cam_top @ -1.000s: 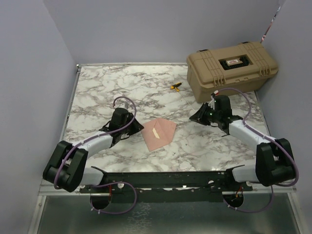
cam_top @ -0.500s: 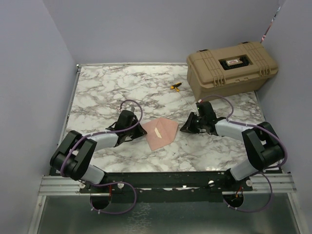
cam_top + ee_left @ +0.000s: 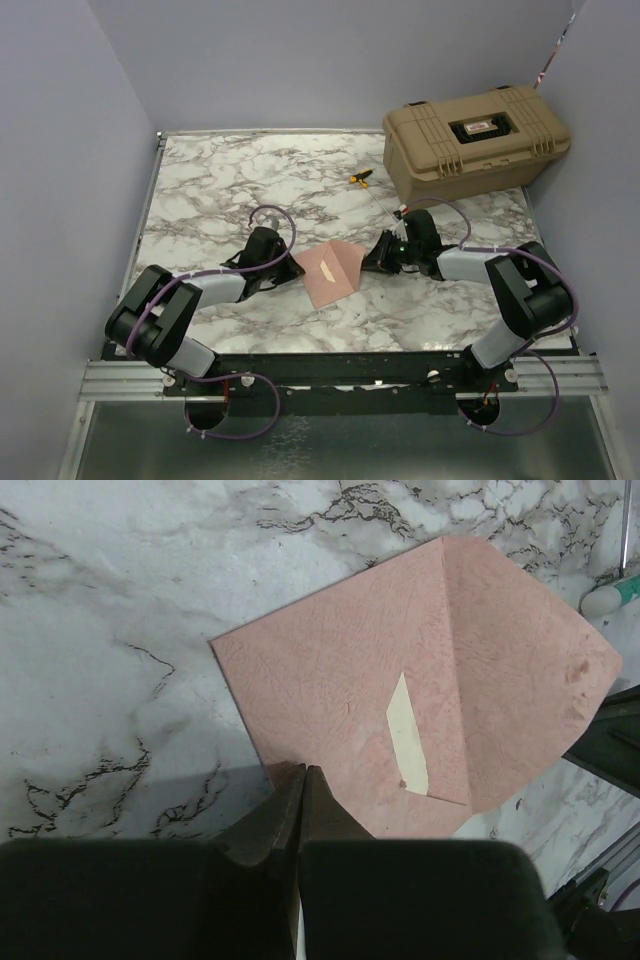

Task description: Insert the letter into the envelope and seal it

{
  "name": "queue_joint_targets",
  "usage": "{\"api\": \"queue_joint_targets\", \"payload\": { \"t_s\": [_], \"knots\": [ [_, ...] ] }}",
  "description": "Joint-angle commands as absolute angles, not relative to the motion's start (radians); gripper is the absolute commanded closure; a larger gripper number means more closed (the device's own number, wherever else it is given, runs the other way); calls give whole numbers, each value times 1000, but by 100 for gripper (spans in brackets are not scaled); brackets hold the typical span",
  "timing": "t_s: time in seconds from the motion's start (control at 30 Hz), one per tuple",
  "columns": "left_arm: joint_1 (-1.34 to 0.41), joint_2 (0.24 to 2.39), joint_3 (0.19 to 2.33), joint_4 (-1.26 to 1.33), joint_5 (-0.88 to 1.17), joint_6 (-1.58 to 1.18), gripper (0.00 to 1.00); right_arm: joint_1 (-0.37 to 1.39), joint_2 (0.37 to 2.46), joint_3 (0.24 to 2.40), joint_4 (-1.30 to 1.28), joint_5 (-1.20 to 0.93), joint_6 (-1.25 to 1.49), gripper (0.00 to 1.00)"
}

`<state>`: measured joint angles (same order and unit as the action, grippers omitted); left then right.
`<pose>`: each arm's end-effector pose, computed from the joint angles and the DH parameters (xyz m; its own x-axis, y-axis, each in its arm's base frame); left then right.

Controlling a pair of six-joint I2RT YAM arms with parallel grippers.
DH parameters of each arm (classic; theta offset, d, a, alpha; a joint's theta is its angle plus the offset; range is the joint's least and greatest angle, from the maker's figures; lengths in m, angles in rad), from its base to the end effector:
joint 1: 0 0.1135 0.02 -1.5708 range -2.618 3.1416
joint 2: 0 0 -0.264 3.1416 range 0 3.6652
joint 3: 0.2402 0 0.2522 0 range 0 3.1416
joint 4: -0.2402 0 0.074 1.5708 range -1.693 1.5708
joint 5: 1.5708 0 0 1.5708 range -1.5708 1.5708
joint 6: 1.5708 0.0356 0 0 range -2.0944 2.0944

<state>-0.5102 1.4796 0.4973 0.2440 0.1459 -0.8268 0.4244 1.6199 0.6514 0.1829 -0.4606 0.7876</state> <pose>0.2266 -0.1328 0.1324 -0.8223 -0.3740 -0.4289 -0.0414 0.7910 -0.6105 0.2633 0.1363 0.1344 -0.9191 0.2813 -0.2760 -0.0055 0.6910 0.7228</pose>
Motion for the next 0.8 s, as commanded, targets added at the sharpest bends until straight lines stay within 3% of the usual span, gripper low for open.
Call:
{"api": "queue_joint_targets", "payload": {
  "t_s": [0.0,0.4,0.77],
  "knots": [
    [-520,1525,479,146,91,-817,100,430,1657,603,401,-627,842,87],
    [-523,1537,467,166,93,-841,100,494,1737,687,370,-621,797,88],
    [-523,1523,466,169,96,-847,100,632,1749,826,91,-291,627,88]
  ]
}}
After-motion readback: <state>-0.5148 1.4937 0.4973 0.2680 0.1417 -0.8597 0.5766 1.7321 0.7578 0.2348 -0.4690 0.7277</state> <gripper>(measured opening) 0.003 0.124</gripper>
